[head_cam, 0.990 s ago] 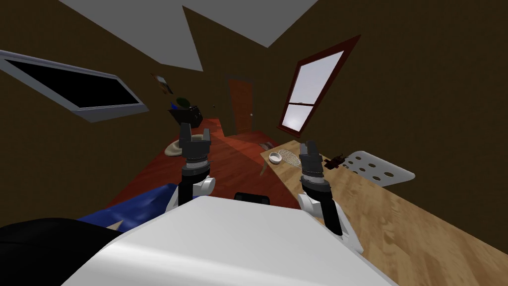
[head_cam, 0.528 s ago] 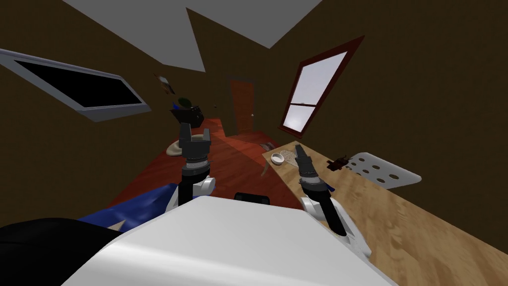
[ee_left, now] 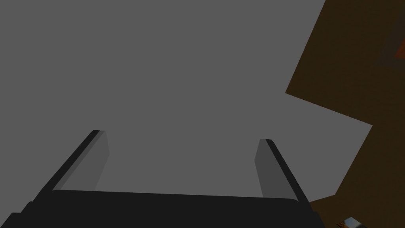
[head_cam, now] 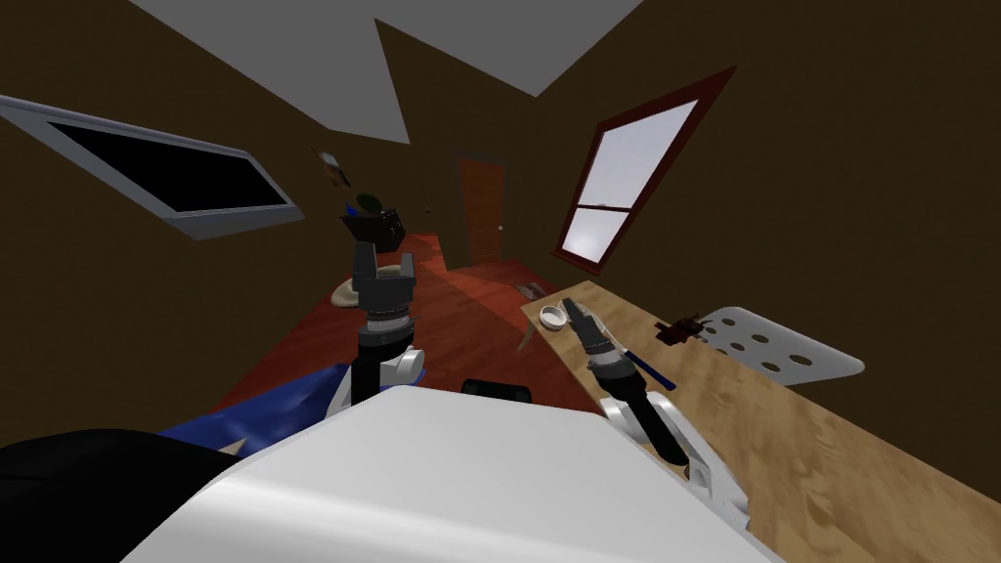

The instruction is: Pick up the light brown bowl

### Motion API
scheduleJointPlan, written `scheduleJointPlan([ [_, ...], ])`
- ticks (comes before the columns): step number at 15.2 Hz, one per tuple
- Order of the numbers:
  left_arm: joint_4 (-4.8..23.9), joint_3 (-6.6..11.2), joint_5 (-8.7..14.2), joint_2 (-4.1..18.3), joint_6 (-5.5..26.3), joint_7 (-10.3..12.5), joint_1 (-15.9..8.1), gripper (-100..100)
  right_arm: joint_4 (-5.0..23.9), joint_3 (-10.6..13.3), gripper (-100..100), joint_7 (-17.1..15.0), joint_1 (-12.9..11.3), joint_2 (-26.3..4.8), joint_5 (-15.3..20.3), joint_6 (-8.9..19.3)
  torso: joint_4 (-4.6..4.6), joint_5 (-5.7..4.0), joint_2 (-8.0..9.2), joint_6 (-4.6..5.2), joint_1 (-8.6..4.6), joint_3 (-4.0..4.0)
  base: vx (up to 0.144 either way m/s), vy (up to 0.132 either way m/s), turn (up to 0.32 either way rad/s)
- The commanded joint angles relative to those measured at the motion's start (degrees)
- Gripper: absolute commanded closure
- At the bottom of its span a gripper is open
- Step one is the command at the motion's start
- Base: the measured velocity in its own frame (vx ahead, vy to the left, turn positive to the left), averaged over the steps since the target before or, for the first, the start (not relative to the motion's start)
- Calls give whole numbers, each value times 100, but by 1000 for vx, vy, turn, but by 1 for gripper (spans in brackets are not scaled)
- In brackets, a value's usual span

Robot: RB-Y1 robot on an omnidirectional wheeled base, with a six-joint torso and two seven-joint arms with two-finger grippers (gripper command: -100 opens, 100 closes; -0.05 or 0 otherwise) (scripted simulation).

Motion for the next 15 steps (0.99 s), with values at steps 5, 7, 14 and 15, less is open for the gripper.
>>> scheduleJointPlan([
  [5,0,0,0,0,0,0,0,0,228,192,-100,80,107,-641,152,309,-4,-1,-16,-1,-1,-9,95,34,43],
  [7,0,0,0,0,0,0,0,0,332,302,-100,121,166,-936,226,467,-3,-1,-12,0,-3,-6,99,25,43],
  [14,0,0,0,0,0,0,1,0,664,676,-100,235,354,-1823,443,958,-7,-2,-32,-1,-6,-18,137,27,61],
  [15,0,0,0,0,0,0,1,0,664,676,-100,235,354,-1842,443,958,-8,-2,-37,-2,-7,-21,123,19,23],
])
